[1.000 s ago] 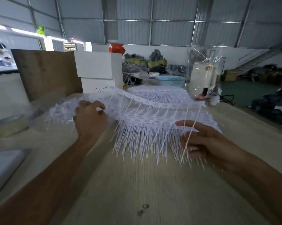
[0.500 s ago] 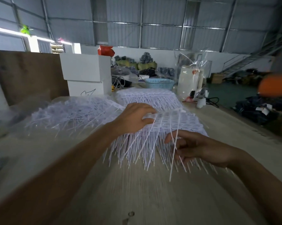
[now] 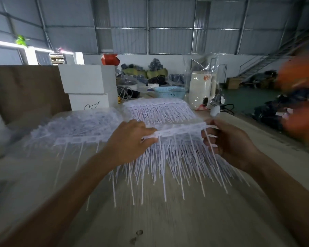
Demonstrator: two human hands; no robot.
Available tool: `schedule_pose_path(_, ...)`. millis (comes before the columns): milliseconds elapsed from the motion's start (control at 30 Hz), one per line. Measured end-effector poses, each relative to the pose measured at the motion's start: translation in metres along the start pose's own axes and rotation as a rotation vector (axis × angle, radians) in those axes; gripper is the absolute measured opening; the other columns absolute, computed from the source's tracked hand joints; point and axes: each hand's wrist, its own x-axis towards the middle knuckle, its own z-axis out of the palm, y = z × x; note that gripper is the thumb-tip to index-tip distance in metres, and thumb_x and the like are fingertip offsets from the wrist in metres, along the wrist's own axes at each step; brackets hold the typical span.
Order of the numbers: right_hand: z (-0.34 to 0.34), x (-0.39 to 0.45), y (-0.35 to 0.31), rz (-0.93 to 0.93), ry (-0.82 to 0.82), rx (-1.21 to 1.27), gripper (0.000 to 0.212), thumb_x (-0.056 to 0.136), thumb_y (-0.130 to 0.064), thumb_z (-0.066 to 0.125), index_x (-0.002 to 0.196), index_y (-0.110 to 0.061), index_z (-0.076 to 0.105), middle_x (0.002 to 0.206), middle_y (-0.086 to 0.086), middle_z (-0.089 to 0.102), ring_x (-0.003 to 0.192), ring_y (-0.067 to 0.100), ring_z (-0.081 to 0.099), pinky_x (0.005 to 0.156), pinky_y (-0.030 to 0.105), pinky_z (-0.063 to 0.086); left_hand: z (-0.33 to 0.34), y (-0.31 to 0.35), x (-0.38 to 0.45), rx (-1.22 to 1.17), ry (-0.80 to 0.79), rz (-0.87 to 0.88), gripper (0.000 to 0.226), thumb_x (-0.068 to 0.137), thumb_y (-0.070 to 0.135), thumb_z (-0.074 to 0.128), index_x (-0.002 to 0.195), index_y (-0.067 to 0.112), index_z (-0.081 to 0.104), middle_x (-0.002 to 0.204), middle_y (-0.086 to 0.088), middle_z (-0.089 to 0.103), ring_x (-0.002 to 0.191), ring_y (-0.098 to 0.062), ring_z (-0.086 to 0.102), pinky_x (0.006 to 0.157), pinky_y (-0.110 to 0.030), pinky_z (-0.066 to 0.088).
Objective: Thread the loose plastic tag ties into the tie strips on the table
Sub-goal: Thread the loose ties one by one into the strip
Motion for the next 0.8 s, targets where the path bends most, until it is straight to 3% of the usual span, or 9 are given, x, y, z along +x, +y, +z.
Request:
schedule_pose_path(100,0.007,-0.001,0.010,0.067,0.004,-0.200,0.031,0.095,-0.040,0.060,0.103,-0.012,0.072,0.076,0.005,0.061,0.057,0.017,0.058,0.050,0.029,0.051,0.015,-0.010,-0.024,-0.006,-0.046,-0.075,0.040,0.098,0.047,0.052,0.128,0.025,0.067,0.088,0.000,0.062,0.093,-0.026,0.058,0.083,-0.041,0.046)
schedule_pose_path(200,0.015,-0.005,0.026,0.121,-0.022,-0.482,0.042,0.078,-0.041,0.075,0.109,-0.013,0.072,0.083,0.009,0.068,0.060,0.013,0.062,0.057,0.030,0.055,0.019,-0.013,-0.034,-0.024,-0.062,-0.100,0.063,0.091,0.065,0.034,0.129,0.027,0.067,0.083,0.009,0.053,0.093,-0.023,0.057,0.082,-0.037,0.044)
schedule_pose_path(267,0.021,-0.007,0.032,0.111,-0.032,-0.553,0.027,0.087,-0.028,0.074,0.107,-0.011,0.071,0.081,0.009,0.068,0.056,0.009,0.059,0.056,0.027,0.053,0.019,-0.015,-0.035,-0.056,-0.062,-0.101,0.072,0.086,0.069,0.028,0.129,0.028,0.066,0.083,0.013,0.050,0.094,-0.020,0.056,0.084,-0.037,0.043)
schedule_pose_path(367,0.024,-0.006,0.030,0.044,0.028,-0.524,0.006,0.094,-0.016,0.067,0.099,-0.015,0.070,0.079,0.009,0.068,0.060,0.013,0.060,0.057,0.029,0.054,0.017,-0.013,-0.036,-0.177,-0.071,-0.145,0.067,0.086,0.067,0.028,0.130,0.032,0.064,0.089,0.016,0.057,0.097,-0.015,0.054,0.095,-0.045,0.041)
schedule_pose_path(433,0.030,-0.008,0.030,0.021,0.029,-0.491,0.007,0.095,-0.018,0.066,0.093,-0.021,0.072,0.077,0.008,0.066,0.063,0.015,0.060,0.059,0.030,0.055,0.015,-0.008,-0.036,-0.297,-0.014,-0.181,0.058,0.089,0.061,0.035,0.130,0.031,0.064,0.099,0.015,0.063,0.103,-0.012,0.057,0.099,-0.051,0.042)
schedule_pose_path(633,0.054,-0.015,0.043,0.045,-0.048,-0.380,0.008,0.097,-0.019,0.064,0.093,-0.019,0.070,0.072,0.003,0.058,0.057,0.010,0.056,0.055,0.029,0.053,0.032,0.032,-0.029,-0.321,0.025,-0.122,0.040,0.095,0.044,0.059,0.132,0.029,0.061,0.107,0.010,0.066,0.099,-0.012,0.061,0.088,-0.042,0.049)
schedule_pose_path(800,0.060,-0.017,0.043,0.040,-0.074,-0.345,0.009,0.096,-0.020,0.064,0.090,-0.018,0.070,0.070,0.003,0.056,0.053,0.009,0.050,0.048,0.024,0.046,0.043,0.041,-0.027,-0.251,0.071,-0.142,0.033,0.095,0.025,0.062,0.128,0.027,0.063,0.105,0.005,0.064,0.096,-0.017,0.059,0.077,-0.036,0.049)
